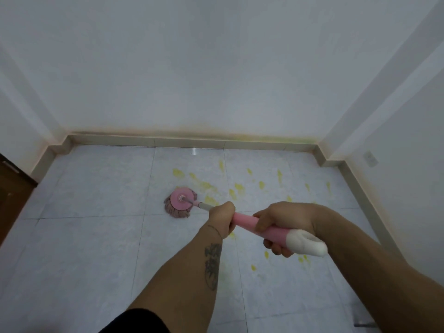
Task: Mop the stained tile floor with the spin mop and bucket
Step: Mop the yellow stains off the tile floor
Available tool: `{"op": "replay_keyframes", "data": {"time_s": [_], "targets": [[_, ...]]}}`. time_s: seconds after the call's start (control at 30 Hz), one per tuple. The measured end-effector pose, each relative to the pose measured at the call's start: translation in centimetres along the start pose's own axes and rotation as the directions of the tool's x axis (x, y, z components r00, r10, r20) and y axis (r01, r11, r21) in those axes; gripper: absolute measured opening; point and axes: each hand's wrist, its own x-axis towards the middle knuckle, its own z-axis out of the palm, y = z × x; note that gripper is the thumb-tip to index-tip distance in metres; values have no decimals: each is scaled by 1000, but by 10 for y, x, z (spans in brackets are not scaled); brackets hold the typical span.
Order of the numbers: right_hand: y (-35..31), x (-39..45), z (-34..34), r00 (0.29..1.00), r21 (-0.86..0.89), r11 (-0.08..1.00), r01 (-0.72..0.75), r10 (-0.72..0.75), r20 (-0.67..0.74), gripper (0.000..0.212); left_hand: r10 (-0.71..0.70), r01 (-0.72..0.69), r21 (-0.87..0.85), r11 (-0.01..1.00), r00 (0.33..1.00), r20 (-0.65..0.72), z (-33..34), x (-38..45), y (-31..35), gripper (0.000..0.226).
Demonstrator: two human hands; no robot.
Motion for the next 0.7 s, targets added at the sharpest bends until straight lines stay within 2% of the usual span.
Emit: {"op": "replay_keyframes", "data": {"time_s": [0.17, 0.27, 0.43, 0.53, 0.7], "targets": [[-22, -19, -30, 999, 62, 998, -22, 19, 39, 46, 23, -24, 11, 1000, 996, 91, 8, -9, 18, 18], [-35, -13, -21, 999, 86, 996, -29, 27, 26, 39, 18, -20, 23, 1000, 996, 93, -1, 4, 24, 14], [-39, 48, 4, 1000, 177, 984, -6, 8, -15, 41, 13, -13, 27, 1000, 1000, 3, -20, 50, 34, 21], [-42, 89, 10, 1000, 259, 966, 6, -6, -2, 39, 61, -58, 49, 997, 996, -70, -31, 81, 45, 26], [-62, 144, 1, 999, 323, 946, 42, -35, -28, 38, 95, -94, -74, 993, 995, 10, -37, 115, 62, 40]]}}
